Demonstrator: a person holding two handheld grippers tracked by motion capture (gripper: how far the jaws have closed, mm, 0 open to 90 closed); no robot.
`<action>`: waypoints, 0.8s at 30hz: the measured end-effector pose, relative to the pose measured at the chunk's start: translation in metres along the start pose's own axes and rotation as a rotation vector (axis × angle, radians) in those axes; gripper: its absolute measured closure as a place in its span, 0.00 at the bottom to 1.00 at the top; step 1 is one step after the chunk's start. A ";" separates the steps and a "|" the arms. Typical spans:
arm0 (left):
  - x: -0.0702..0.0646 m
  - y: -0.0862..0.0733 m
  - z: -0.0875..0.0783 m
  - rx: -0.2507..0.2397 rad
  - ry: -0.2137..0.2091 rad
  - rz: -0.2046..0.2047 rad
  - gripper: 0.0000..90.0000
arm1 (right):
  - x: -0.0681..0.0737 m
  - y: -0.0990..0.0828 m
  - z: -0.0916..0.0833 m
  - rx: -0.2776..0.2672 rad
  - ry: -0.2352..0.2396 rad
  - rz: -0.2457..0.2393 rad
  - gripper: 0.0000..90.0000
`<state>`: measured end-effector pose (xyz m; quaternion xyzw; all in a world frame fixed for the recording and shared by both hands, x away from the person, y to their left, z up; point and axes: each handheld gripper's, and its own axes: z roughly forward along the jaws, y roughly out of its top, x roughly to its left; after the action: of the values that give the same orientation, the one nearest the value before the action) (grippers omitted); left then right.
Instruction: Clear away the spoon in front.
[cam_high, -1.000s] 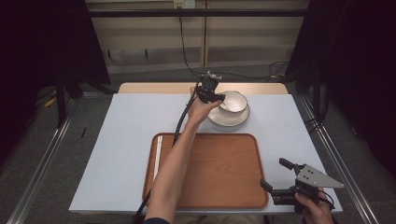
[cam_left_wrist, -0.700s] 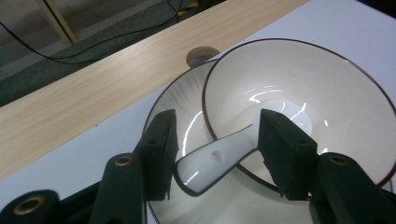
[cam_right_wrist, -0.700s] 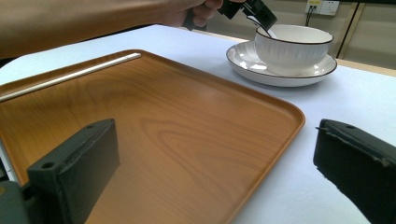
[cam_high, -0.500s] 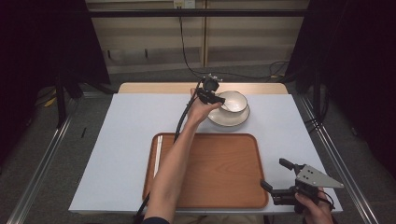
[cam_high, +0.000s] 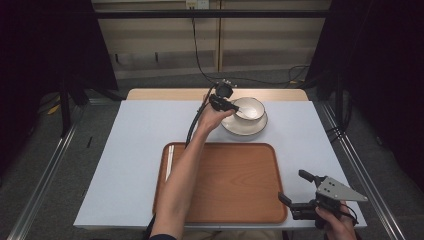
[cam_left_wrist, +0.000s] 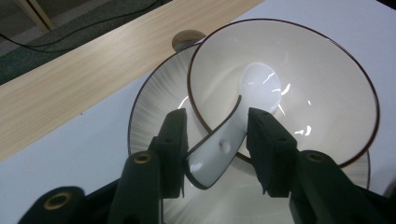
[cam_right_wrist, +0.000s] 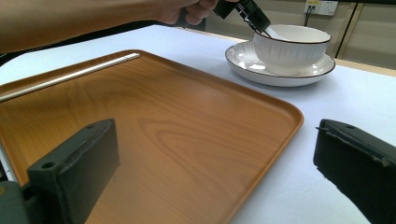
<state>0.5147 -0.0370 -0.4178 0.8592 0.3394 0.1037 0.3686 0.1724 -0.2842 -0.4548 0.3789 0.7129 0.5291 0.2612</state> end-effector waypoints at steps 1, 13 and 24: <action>0.001 0.001 -0.002 0.015 -0.019 0.009 0.69 | 0.000 0.000 0.000 0.001 0.002 0.001 0.00; 0.000 0.002 -0.011 0.041 -0.052 -0.002 0.86 | -0.001 0.000 0.001 0.006 -0.002 -0.005 0.00; -0.010 0.003 -0.015 0.071 -0.057 0.031 0.93 | 0.000 0.000 0.002 0.020 -0.005 0.000 0.00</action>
<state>0.5025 -0.0372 -0.4043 0.8796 0.3187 0.0726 0.3456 0.1743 -0.2834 -0.4559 0.3829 0.7176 0.5210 0.2589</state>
